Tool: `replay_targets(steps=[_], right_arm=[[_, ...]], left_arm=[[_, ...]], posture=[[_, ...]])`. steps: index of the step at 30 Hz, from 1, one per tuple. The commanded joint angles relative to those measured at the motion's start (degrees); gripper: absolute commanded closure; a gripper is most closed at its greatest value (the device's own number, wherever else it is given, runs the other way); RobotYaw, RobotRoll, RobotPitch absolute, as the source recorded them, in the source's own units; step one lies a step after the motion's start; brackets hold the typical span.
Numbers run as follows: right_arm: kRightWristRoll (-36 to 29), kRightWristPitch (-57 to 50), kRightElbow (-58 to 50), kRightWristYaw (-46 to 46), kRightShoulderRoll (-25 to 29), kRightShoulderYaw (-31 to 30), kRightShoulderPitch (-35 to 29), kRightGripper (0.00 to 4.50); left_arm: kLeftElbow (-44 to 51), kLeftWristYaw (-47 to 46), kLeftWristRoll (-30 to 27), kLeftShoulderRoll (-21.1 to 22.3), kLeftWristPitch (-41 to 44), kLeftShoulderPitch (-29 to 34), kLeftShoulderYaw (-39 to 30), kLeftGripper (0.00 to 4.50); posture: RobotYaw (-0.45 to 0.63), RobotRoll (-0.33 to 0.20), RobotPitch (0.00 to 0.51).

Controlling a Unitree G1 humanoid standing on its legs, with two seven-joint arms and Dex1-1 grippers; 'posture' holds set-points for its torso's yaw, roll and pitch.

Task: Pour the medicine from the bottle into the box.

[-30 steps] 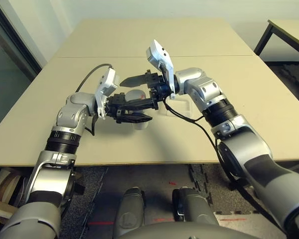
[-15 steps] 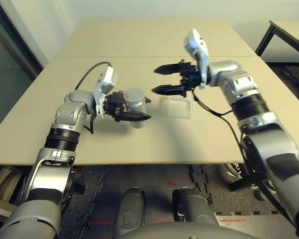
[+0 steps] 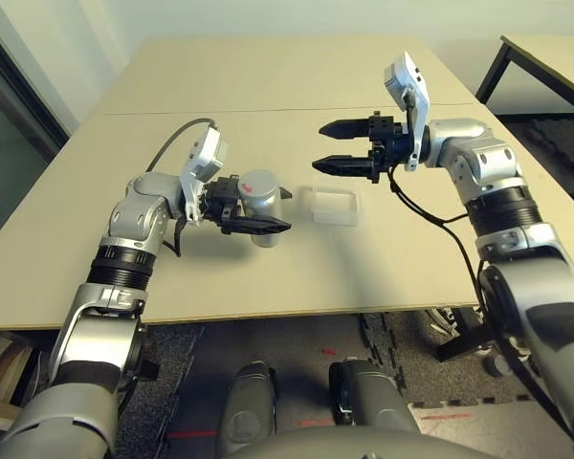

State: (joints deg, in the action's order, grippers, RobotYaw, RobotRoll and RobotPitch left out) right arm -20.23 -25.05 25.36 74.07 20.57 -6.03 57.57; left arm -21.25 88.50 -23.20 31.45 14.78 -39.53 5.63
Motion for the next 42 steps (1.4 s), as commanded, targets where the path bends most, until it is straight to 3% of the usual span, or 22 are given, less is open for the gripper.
replay_targets(steps=[1,14,42], right_arm=[[-1.67,-3.39,-5.35,0.62,-1.16,-1.69,-0.67,0.0],[-0.54,-5.99,-8.48,-0.92,-5.4,-6.79,-0.76,0.0],[1.02,-3.37,-4.92,-1.72,-9.6,-8.95,-0.46,0.0]], left_arm=[[-0.93,0.45,0.75,-0.28,-0.69,-0.83,0.64,1.65],[-2.06,0.37,1.48,-0.97,-1.52,-0.66,0.86,1.65],[-2.33,0.49,1.98,-1.26,-2.17,-1.05,1.03,1.65]], posture=[[0.0,0.0,0.028],[0.0,0.0,0.024],[0.0,0.0,0.02]])
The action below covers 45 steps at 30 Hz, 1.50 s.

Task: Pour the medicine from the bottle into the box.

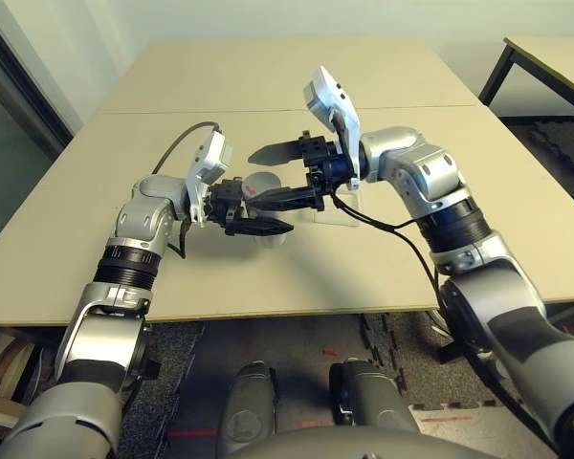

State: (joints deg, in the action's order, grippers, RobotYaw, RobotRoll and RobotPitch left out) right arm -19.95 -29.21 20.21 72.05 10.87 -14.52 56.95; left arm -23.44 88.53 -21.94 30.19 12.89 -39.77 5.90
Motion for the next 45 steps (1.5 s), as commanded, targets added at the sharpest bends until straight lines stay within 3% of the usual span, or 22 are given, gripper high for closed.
replay_targets(steps=[1,12,18,27,45], right_arm=[[0.73,0.9,0.33,0.29,0.09,-0.53,0.12,0.0],[0.6,1.2,1.06,0.13,-0.22,-0.7,0.03,0.0],[0.7,1.47,1.22,0.08,-0.35,-0.79,-0.3,1.9],[0.79,1.56,1.23,0.25,-0.15,-0.94,-0.47,1.91],[-3.65,-2.41,4.62,-3.3,-1.12,5.86,2.92,1.91]], left_arm=[[-0.14,0.46,0.71,0.02,-0.27,-0.81,0.75,1.65],[-0.11,0.44,0.63,0.07,-0.21,-0.92,0.63,1.65],[0.16,0.38,0.5,0.09,-0.11,-0.88,0.53,1.65],[-0.1,0.46,0.65,0.18,-0.31,-0.94,0.51,1.65],[-0.06,0.31,1.14,0.33,-0.63,0.17,0.65,1.65]], posture=[[0.01,0.0,0.022],[0.01,0.0,0.019],[0.01,0.0,0.016],[0.01,0.0,0.014],[0.01,0.0,0.018]])
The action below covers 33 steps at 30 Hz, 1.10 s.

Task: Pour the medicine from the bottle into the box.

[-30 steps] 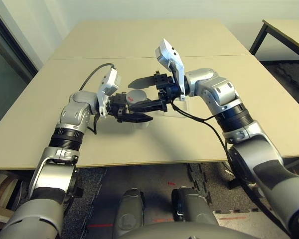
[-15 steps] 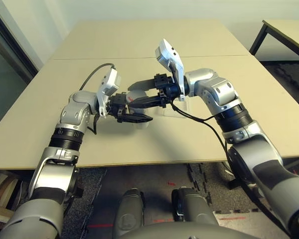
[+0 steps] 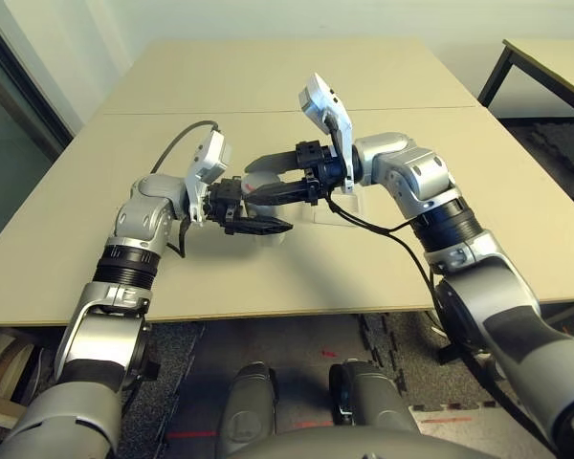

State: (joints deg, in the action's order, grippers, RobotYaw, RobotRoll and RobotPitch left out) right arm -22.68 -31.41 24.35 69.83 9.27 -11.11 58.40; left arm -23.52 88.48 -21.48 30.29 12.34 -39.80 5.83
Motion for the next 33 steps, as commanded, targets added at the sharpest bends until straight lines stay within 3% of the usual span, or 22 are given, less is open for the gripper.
replay_targets(steps=[1,8,13,22,33], right_arm=[[-0.74,0.03,0.64,-1.23,0.58,2.59,1.48,1.91],[0.39,2.03,1.76,-2.9,2.17,4.32,0.93,1.91],[3.75,7.43,6.34,-4.58,7.01,4.95,-0.7,1.91],[12.25,22.3,30.14,-13.11,16.51,7.75,-3.1,1.91],[19.06,31.76,45.75,-23.93,16.15,8.51,-5.36,1.91]], left_arm=[[-0.03,0.37,0.68,0.25,-0.11,0.22,0.74,1.65],[-1.15,0.49,1.05,0.47,-0.59,-0.1,0.65,1.65],[-0.87,0.41,1.03,0.63,-0.55,0.26,0.48,1.65],[-1.34,0.29,1.05,0.49,-0.75,-0.28,0.41,1.65],[-2.97,-0.1,1.55,-0.27,-1.62,-1.74,0.32,1.65]], posture=[[0.01,0.0,0.017],[0.0,0.0,0.02],[0.0,0.0,0.023],[0.0,0.0,0.025],[0.0,0.0,0.024]])
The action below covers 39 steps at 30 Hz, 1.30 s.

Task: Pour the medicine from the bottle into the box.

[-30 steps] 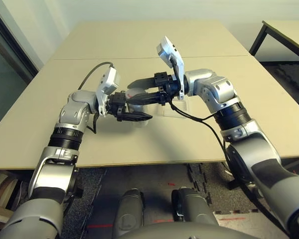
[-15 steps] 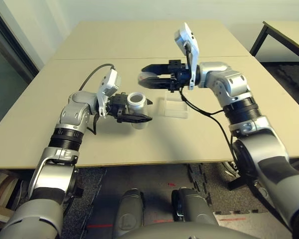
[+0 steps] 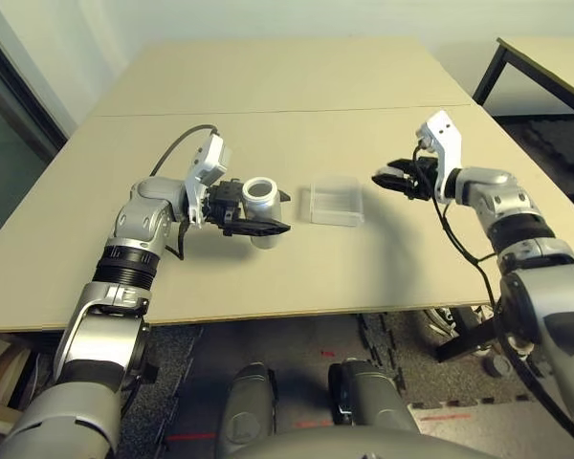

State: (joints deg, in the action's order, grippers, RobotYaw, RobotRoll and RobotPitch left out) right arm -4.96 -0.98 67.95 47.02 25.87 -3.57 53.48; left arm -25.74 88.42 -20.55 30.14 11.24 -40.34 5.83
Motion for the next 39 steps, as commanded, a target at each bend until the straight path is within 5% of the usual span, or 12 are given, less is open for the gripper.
replay_targets(steps=[1,6,12,24,30,39], right_arm=[[1.64,1.55,2.5,-1.2,-0.53,0.97,-0.52,1.91],[2.72,2.0,4.08,-2.28,-1.02,1.53,-1.14,1.91],[3.48,1.81,4.38,-1.53,-0.74,2.14,-1.4,0.0],[2.02,-1.11,-5.36,15.67,3.88,2.43,-2.45,0.0],[-2.43,-9.6,-22.44,24.15,6.13,2.42,-7.97,0.0],[-7.25,-19.42,-42.76,23.48,6.97,2.46,-13.4,0.0]], left_arm=[[-0.82,-0.07,0.67,-0.14,-0.56,-1.23,0.28,1.65],[-0.87,-0.44,0.81,-0.26,-0.66,-1.3,0.15,1.65],[-1.29,-1.01,1.14,-0.41,-1.06,-1.33,0.15,1.65],[-10.82,-8.74,7.94,-2.5,-12.38,-6.45,0.46,1.65],[-20.75,-21.72,17.42,-4.98,-22.83,-13.7,2.72,1.65],[-35.34,-47.63,36.13,-6.48,-40.24,-24.29,10.27,1.65]], posture=[[0.0,0.0,0.024],[0.0,0.0,0.024],[0.0,0.0,0.024],[-0.02,0.0,0.027],[-0.04,0.0,0.031],[-0.06,0.0,0.03]])
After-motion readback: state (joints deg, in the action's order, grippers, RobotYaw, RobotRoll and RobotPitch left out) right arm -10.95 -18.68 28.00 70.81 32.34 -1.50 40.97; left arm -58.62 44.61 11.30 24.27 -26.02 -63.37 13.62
